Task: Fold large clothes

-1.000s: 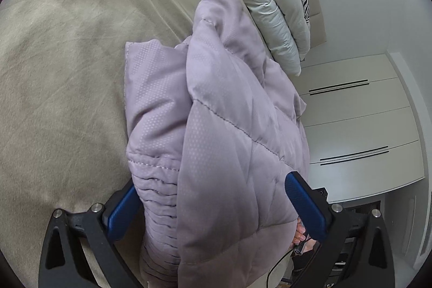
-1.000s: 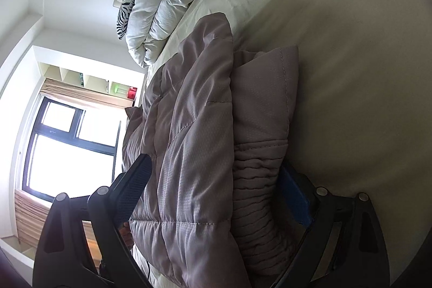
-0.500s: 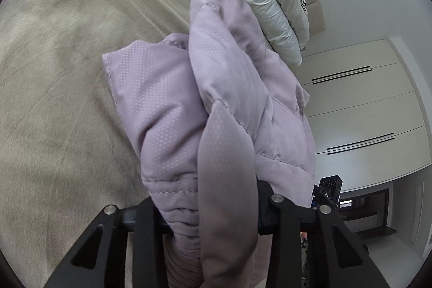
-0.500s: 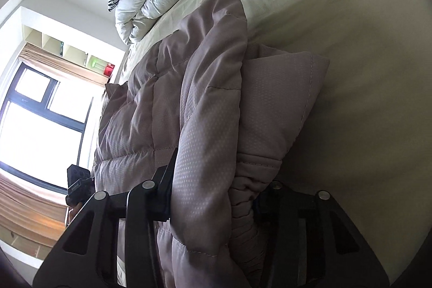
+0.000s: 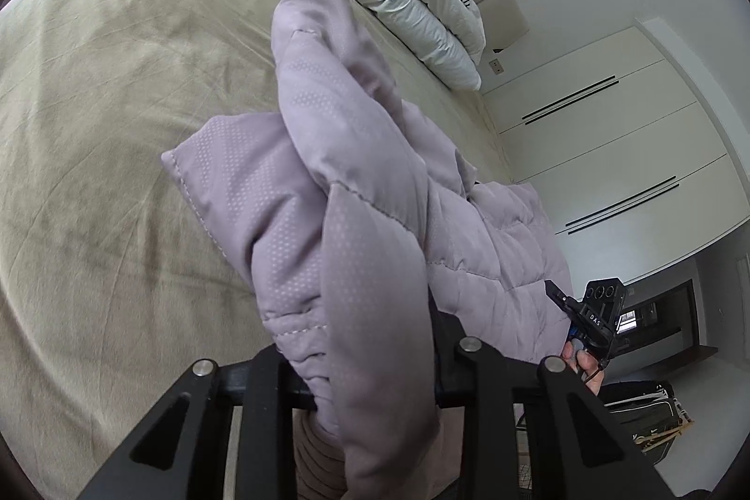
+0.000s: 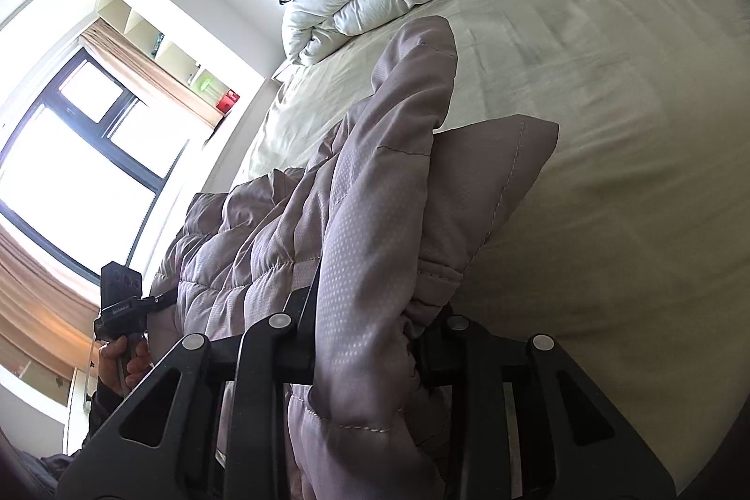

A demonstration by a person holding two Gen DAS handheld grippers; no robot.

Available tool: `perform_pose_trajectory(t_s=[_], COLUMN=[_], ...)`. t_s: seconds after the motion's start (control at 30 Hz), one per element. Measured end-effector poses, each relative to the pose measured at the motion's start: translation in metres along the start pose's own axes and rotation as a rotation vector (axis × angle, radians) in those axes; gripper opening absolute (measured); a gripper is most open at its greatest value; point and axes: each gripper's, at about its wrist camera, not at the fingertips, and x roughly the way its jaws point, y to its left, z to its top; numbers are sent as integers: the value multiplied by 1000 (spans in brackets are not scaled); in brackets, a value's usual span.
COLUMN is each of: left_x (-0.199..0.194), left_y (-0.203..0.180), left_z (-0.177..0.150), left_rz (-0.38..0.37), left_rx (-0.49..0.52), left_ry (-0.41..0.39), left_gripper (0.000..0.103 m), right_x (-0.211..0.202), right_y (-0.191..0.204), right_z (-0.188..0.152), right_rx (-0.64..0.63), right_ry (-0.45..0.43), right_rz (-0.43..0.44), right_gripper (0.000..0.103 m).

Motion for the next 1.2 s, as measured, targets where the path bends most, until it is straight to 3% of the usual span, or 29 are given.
perform_pose_trajectory(t_s=[0.17, 0.33, 0.4, 0.57, 0.73, 0.8, 0.93, 1.1, 1.13, 1.2], left_x=[-28, -15, -11, -7, -22, -39, -72, -118, -122, -130], left_y=[9, 46, 57, 70, 71, 65, 35, -38, -55, -86], left_z=[-34, -51, -54, -62, -77, -86, -96, -112, -115, -123], left_rz=[6, 32, 23, 18, 44, 87, 226, 452, 496, 574], left_rx=[0, -71, -92, -121, -136, -109, -4, 271, 319, 410], left_ry=[6, 38, 32, 17, -24, -49, -119, -379, -430, -530], left_gripper=[33, 37, 42, 54, 60, 60, 63, 91, 103, 103], right_x=[-19, -3, 4, 15, 12, 11, -30, -80, -88, -104], right_y=[15, -23, -46, -77, -75, -72, -63, -39, -30, -8], right_z=[-55, -105, -116, -138, -144, -136, -141, -132, -132, -130], right_rx=[-5, 102, 166, 239, 246, 233, 186, 116, 95, 33], right_ry=[15, 51, 58, 47, 32, 24, -26, -147, -175, -232], right_rz=[35, 25, 41, 25, -33, -64, -158, -308, -327, -377], right_gripper=[27, 27, 32, 62, 71, 71, 71, 71, 71, 71])
